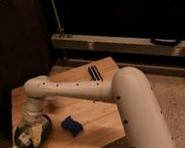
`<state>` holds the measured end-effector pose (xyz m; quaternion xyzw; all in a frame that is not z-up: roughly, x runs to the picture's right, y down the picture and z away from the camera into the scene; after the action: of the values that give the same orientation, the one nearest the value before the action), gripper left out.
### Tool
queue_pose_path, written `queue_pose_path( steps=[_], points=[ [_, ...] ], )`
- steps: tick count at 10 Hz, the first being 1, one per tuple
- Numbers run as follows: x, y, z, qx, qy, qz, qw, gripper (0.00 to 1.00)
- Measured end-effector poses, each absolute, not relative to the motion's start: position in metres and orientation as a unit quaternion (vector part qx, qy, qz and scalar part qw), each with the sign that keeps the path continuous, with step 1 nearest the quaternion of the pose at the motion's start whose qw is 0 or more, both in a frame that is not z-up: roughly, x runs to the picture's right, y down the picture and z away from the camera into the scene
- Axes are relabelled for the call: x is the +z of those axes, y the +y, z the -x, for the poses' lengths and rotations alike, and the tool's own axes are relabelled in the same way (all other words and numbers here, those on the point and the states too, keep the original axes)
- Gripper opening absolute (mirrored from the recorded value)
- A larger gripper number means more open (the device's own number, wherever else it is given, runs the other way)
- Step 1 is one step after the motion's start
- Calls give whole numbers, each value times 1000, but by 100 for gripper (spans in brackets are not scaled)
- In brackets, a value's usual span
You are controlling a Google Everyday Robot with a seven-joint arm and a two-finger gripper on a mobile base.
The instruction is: Push the eraser across the table
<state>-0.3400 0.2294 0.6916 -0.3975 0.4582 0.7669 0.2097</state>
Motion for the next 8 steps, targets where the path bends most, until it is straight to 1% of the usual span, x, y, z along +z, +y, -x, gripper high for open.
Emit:
queue_pose_path(
  steps=[6, 8],
  points=[
    [693, 228, 339, 768, 458, 396, 208, 80],
    [698, 215, 332, 779, 449, 383, 212, 80]
  ],
)
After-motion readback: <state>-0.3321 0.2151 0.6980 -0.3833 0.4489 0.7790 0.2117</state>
